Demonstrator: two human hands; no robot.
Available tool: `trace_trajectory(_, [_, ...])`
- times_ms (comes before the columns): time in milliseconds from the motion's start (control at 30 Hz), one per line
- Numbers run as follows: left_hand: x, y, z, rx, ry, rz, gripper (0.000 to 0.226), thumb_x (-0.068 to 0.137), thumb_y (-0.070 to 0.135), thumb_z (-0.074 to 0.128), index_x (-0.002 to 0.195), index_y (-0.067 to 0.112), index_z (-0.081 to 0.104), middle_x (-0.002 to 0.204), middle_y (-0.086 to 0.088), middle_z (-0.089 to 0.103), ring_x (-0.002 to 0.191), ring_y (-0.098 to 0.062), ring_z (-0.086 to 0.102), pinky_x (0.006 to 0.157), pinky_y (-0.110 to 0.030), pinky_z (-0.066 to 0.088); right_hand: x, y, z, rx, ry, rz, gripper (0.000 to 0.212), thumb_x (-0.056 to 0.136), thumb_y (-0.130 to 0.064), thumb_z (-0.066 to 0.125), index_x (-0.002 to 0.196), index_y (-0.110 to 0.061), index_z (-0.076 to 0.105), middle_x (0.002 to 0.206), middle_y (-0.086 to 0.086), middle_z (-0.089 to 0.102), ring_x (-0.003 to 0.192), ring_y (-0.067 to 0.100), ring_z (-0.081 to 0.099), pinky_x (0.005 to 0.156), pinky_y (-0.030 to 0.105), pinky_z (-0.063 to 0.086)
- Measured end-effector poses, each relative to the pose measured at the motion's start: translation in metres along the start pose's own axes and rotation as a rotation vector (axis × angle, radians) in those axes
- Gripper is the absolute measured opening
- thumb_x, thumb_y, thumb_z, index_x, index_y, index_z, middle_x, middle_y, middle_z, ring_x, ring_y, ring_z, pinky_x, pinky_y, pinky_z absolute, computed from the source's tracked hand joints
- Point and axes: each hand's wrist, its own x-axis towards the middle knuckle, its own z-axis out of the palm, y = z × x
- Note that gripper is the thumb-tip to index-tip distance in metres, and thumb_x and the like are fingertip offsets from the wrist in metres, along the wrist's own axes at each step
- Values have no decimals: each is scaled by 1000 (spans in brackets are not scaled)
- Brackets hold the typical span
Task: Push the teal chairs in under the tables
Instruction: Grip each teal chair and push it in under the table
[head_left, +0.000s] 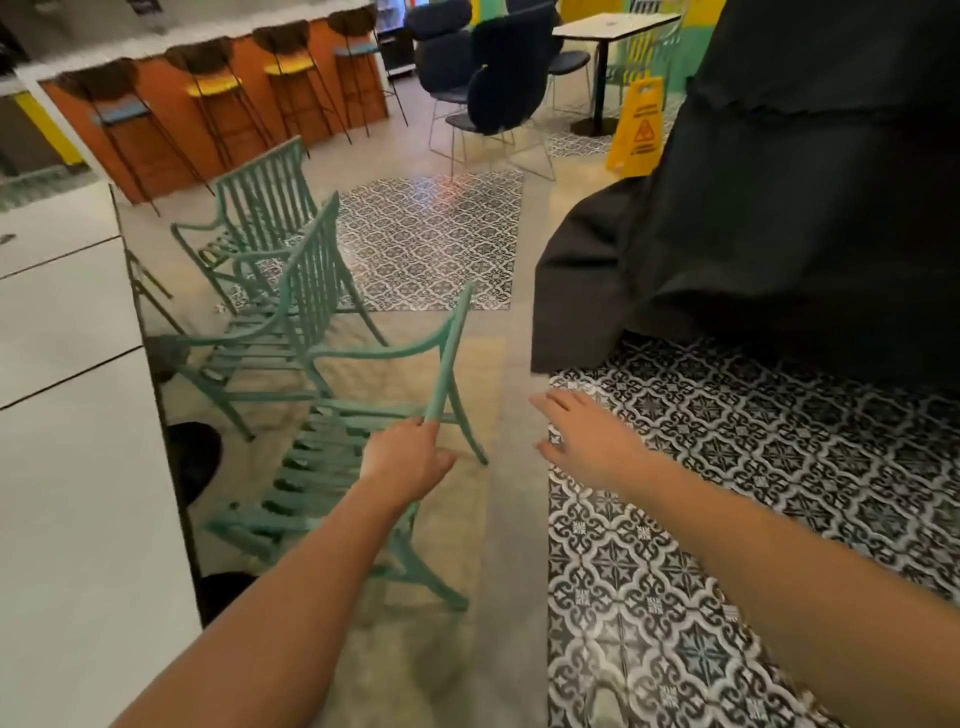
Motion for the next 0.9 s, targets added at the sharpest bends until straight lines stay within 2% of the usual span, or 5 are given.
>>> trace_trajectory(200, [94, 14, -17, 14, 1, -80, 48, 93, 53, 45, 124, 17, 51, 118, -6, 57, 110, -28, 57, 84, -40, 48, 112, 60, -21, 0, -15, -129, 60, 95, -39, 48, 148, -15, 30, 151, 7, 33, 137, 26, 29, 113, 35, 23])
trace_trajectory(500, [233, -27, 25, -13, -78, -181, 55, 92, 60, 40, 127, 19, 51, 123, -3, 56, 113, -26, 57, 86, -41, 46, 291, 89, 34, -18, -134, -359, 64, 93, -45, 47, 147, -15, 31, 150, 9, 36, 138, 27, 29, 116, 36, 22])
trace_trajectory(633, [262, -40, 32, -48, -88, -157, 62, 91, 62, 37, 133, 17, 46, 129, -5, 54, 118, -28, 54, 93, -41, 43, 344, 88, 57, -57, -213, -510, 64, 92, -45, 47, 146, -12, 35, 148, 12, 39, 139, 30, 30, 116, 39, 24])
trace_trajectory(733, [268, -49, 32, -95, -130, -230, 64, 92, 62, 39, 139, 19, 43, 135, -4, 52, 119, -27, 54, 94, -39, 45, 374, 84, 65, -28, -300, -581, 66, 95, -47, 44, 150, -16, 25, 155, 8, 28, 145, 25, 17, 118, 41, 17])
trace_trajectory(900, [265, -57, 41, -395, -357, -458, 68, 86, 69, 47, 142, 30, 43, 143, 3, 48, 129, -20, 47, 102, -37, 42, 430, 88, 70, -36, -463, -807, 67, 97, -51, 41, 153, -23, 18, 158, 2, 20, 147, 19, 9, 118, 37, 9])
